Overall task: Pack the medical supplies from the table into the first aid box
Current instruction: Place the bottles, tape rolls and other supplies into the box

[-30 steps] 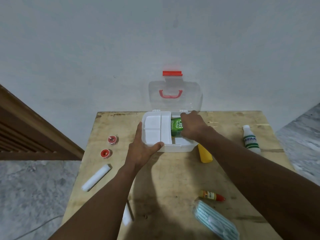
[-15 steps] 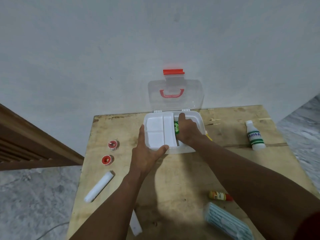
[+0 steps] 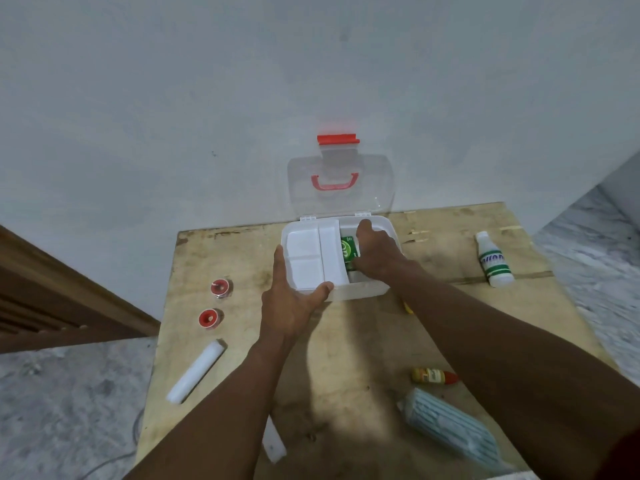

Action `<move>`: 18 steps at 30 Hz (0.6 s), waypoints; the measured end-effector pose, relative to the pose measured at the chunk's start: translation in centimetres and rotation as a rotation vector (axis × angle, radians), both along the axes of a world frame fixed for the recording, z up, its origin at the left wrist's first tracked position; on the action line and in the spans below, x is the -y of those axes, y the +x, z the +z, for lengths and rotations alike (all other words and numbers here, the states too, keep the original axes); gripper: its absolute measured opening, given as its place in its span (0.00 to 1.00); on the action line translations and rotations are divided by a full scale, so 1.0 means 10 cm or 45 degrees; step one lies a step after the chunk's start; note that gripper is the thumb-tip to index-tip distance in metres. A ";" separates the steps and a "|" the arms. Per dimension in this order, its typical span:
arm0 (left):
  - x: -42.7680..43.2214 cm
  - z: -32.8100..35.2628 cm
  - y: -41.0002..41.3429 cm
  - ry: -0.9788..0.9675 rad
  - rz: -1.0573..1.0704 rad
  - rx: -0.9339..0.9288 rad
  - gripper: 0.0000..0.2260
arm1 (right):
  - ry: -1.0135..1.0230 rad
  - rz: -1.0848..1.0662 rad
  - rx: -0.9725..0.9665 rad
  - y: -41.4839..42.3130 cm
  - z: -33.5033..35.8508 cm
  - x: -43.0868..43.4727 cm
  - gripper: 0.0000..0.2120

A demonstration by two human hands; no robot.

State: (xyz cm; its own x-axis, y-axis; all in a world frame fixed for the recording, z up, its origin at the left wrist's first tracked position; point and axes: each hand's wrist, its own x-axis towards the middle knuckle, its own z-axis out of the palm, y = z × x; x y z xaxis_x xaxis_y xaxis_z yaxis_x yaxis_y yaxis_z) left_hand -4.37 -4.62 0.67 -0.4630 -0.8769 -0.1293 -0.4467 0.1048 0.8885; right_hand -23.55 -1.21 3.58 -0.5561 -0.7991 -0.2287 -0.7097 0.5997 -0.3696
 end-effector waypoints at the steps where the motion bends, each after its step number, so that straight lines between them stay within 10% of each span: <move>1: -0.01 0.01 0.00 -0.003 -0.002 0.000 0.46 | -0.022 0.003 -0.013 -0.01 0.04 -0.05 0.22; 10: 0.00 0.03 -0.01 -0.047 0.006 0.066 0.44 | -0.439 0.016 -0.056 0.10 0.34 -0.72 0.12; 18: -0.03 0.05 0.00 -0.103 -0.032 0.056 0.40 | -0.280 0.071 -0.103 0.48 0.28 -1.55 0.12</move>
